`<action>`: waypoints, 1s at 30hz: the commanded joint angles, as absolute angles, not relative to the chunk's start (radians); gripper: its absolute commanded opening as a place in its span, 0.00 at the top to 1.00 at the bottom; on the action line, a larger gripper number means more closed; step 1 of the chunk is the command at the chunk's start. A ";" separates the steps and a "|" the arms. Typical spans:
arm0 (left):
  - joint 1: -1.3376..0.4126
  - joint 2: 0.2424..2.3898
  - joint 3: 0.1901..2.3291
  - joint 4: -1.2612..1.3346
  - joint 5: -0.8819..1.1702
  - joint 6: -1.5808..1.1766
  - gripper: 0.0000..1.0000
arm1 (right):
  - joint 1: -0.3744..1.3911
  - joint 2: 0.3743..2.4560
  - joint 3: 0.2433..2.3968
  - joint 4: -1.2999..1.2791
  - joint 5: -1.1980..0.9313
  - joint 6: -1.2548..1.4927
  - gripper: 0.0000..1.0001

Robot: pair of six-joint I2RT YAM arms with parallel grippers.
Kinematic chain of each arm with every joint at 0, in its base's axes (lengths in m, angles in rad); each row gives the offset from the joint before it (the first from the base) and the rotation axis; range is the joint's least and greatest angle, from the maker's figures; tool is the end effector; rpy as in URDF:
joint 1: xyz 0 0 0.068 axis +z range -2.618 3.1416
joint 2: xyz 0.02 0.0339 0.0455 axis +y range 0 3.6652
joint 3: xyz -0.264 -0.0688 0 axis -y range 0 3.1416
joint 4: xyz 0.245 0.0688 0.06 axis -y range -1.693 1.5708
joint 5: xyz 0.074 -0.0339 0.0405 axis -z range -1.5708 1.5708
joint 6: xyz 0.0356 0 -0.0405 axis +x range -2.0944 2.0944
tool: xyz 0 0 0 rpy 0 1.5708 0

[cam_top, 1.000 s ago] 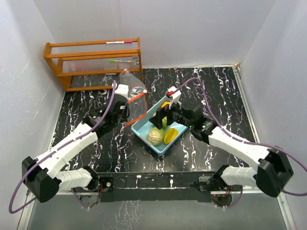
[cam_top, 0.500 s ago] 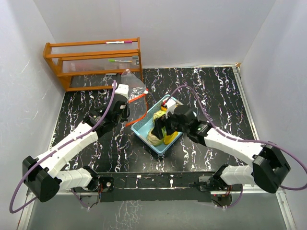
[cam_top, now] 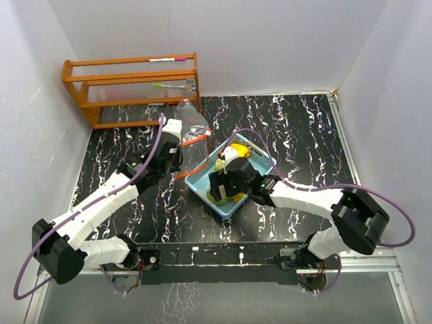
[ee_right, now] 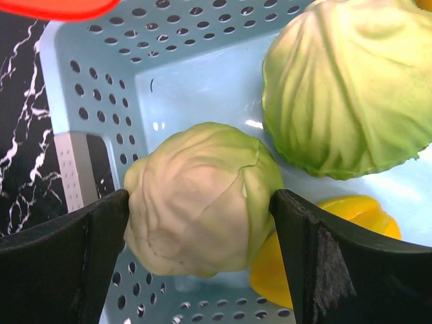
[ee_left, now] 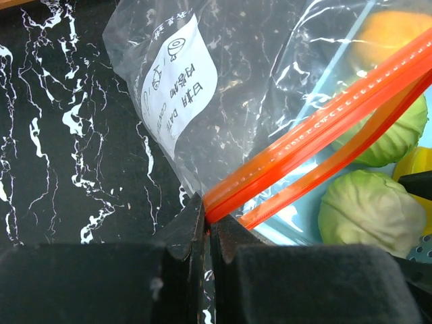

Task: Place the food in the zip-top bag and seal the zipper
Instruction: Pick up the fake vegetable from the bin.

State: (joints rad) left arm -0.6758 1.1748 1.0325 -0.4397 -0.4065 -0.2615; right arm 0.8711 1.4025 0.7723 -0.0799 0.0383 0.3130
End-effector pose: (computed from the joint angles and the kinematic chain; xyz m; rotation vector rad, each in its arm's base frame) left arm 0.2104 -0.1506 0.3231 0.2026 2.0927 -0.1246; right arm 0.1892 0.2226 0.2064 -0.6267 2.2620 0.5640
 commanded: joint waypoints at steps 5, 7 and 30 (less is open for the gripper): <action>-0.669 1.160 1.023 -0.417 -0.397 -0.256 1.00 | 0.903 1.510 0.803 -0.154 0.221 0.438 0.17; -0.669 1.157 1.022 -0.419 -0.399 -0.256 1.00 | 0.904 1.503 0.809 -0.155 0.223 0.436 0.30; -0.668 1.160 1.043 -0.432 -0.357 -0.267 1.00 | 0.904 1.047 0.808 0.066 -0.044 0.279 0.92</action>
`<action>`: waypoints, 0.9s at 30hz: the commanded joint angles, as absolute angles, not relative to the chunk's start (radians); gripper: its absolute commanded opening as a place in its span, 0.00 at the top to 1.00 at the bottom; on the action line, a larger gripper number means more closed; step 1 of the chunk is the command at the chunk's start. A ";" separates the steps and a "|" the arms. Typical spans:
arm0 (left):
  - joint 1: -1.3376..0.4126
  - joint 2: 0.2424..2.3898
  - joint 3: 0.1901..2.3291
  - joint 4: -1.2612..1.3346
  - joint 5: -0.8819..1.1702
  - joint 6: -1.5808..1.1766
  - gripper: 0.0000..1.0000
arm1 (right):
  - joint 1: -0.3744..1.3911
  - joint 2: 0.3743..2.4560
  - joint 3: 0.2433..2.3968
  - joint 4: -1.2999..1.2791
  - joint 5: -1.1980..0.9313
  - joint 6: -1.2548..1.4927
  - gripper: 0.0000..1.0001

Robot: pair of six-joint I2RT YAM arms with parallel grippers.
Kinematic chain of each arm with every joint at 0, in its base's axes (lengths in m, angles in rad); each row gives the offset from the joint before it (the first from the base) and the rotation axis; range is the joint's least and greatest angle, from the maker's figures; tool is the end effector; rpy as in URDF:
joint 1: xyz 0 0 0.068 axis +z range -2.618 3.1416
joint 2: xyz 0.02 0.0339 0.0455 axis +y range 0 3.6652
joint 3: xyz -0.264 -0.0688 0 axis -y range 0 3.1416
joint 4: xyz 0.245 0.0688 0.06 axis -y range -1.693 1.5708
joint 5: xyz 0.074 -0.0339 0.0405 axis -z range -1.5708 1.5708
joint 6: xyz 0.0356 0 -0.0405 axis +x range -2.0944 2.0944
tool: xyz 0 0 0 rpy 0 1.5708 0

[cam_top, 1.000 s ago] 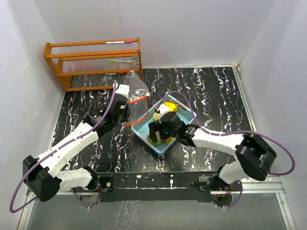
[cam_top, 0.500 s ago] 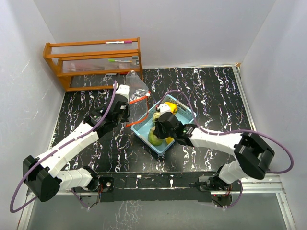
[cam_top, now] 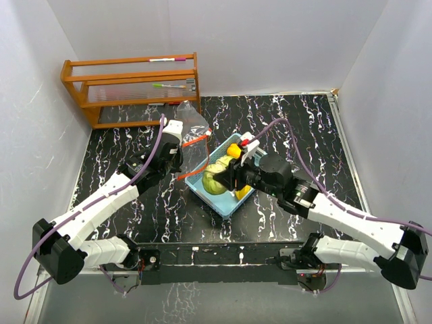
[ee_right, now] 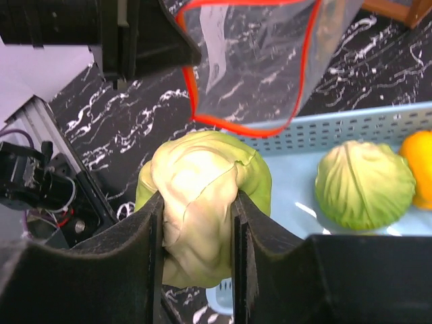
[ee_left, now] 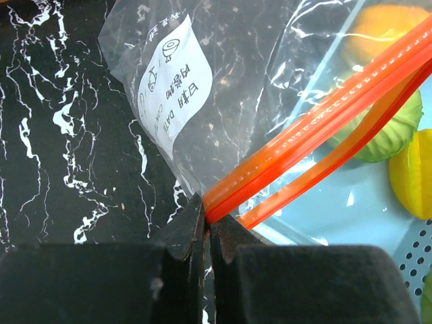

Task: Place the food in the zip-top bag and seal the zipper
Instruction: Pick up the fake vegetable from the bin, then place the fake vegetable in the zipper food storage bag.

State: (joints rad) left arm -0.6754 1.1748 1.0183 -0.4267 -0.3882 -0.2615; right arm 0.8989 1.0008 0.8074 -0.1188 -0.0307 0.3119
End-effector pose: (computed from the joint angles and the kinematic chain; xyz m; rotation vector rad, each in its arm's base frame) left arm 0.2104 -0.1513 0.3193 0.2137 2.0980 -0.1418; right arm 0.1447 0.1837 0.3139 -0.5925 1.8840 0.8432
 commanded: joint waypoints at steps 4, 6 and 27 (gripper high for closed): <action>-0.669 1.152 1.046 -0.433 -0.311 -0.281 1.00 | 0.904 1.150 0.817 0.229 -0.050 0.287 0.92; -0.669 1.146 1.048 -0.435 -0.292 -0.288 1.00 | 0.904 1.195 0.819 0.305 -0.038 0.295 0.92; -0.668 1.099 1.080 -0.491 -0.142 -0.325 1.00 | 0.904 1.560 0.956 0.696 0.399 0.257 0.89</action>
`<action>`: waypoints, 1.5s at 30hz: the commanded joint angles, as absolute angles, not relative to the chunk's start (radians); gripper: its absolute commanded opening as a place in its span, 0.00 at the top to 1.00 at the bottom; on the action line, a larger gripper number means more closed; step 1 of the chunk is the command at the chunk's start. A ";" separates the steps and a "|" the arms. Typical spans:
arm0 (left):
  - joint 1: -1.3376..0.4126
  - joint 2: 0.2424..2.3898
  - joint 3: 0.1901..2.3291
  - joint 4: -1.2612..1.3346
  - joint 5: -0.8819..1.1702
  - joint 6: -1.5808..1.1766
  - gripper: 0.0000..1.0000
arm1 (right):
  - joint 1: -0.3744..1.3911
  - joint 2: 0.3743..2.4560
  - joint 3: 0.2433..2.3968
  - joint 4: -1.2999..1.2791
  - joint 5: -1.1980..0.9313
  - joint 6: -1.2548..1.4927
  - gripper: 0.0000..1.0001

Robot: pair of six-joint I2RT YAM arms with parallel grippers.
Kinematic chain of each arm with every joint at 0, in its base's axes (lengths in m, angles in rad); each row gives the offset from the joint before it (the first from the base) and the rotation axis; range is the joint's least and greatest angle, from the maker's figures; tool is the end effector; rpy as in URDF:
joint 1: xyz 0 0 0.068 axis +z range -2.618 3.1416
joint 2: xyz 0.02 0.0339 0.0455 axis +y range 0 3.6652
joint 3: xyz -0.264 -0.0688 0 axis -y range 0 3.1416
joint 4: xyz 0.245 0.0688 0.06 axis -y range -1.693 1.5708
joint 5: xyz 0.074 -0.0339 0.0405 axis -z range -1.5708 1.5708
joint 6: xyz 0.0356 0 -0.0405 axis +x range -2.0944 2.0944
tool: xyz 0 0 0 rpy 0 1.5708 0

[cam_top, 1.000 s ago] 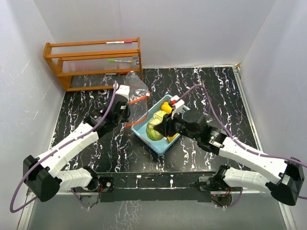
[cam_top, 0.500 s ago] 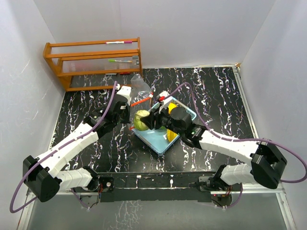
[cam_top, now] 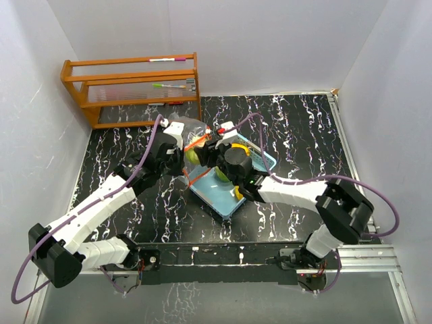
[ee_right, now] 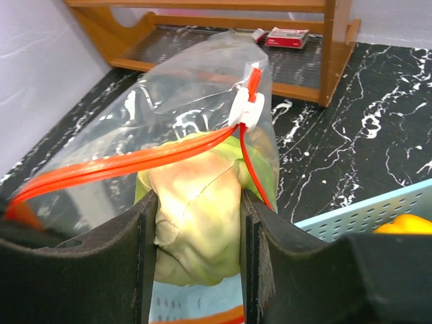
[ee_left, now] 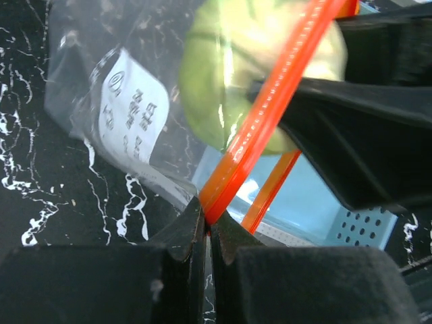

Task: Place the food in the zip-top bag and seal the zipper
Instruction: Place the fake vegetable in the zipper food storage bag, then pick up the fake vegetable from the bin.

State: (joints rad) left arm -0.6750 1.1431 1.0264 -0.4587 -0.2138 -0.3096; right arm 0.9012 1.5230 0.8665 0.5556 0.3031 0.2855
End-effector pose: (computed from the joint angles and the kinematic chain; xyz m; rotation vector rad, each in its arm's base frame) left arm 0.2015 -0.1516 0.3256 0.2671 2.1350 -0.3485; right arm 0.2228 0.2643 0.2643 -0.2901 1.6829 0.6408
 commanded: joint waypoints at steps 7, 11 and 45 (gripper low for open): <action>-0.667 1.095 1.071 -0.499 -0.175 -0.311 1.00 | 0.904 1.597 1.015 0.661 0.344 0.262 0.20; -0.662 1.118 1.047 -0.473 -0.182 -0.308 1.00 | 0.903 1.550 0.998 0.588 0.270 0.258 0.02; -0.644 1.131 1.031 -0.468 -0.224 -0.276 1.00 | 0.753 1.677 1.002 -0.031 0.432 0.402 0.00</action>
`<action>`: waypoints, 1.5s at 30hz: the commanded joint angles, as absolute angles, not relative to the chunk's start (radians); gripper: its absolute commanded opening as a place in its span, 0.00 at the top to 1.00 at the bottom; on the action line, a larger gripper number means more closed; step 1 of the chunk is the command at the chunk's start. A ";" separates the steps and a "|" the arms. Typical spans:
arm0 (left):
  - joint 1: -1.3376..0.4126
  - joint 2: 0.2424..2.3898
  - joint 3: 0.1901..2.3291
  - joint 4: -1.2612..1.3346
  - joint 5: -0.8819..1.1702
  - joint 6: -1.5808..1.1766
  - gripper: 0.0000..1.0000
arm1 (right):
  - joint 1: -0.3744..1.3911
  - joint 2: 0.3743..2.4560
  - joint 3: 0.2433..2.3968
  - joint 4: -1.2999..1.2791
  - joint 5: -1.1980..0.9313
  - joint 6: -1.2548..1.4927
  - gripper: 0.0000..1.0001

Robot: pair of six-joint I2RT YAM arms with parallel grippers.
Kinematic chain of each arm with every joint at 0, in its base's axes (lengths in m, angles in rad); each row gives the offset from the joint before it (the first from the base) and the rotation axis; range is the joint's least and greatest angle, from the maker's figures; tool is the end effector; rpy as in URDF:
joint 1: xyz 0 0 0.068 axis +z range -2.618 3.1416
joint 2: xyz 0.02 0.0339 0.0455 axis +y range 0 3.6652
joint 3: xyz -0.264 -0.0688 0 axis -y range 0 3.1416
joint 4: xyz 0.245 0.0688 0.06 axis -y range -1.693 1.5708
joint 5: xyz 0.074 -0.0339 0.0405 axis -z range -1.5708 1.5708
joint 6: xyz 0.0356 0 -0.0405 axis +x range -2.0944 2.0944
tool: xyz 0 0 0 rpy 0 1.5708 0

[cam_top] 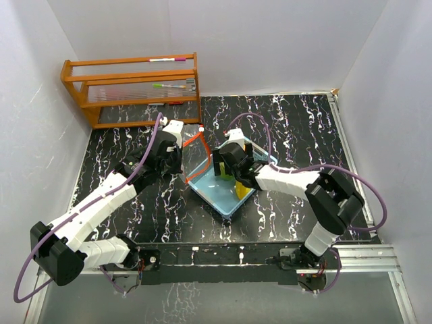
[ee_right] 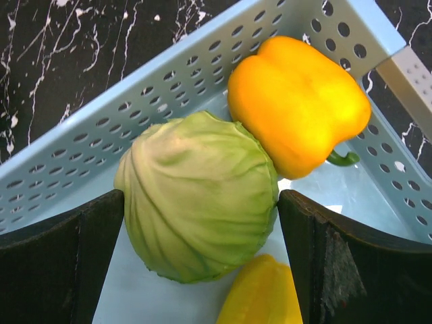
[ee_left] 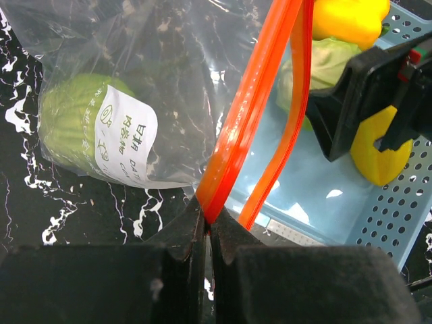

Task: Place the food in the zip-top bag and seal the zipper
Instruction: Pick up the fake vegetable from the bin, then place the fake vegetable in the zipper food storage bag.

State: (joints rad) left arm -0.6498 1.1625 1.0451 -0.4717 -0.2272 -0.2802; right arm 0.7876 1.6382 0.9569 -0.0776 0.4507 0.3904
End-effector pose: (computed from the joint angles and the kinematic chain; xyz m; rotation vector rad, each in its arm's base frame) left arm 0.2086 -0.1484 0.3263 0.2666 2.1410 -0.2965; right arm 0.2529 0.2320 0.1962 -0.2246 2.2297 0.1074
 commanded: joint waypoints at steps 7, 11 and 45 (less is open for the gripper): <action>-0.643 1.135 1.034 -0.470 -0.223 -0.275 1.00 | 0.749 1.699 0.965 0.010 0.354 0.404 0.44; -0.644 1.131 1.035 -0.476 -0.228 -0.275 1.00 | 0.749 1.616 0.940 -0.030 0.349 0.411 0.90; -0.640 1.140 1.051 -0.484 -0.212 -0.284 1.00 | 0.763 1.491 1.072 0.285 -0.108 0.393 0.92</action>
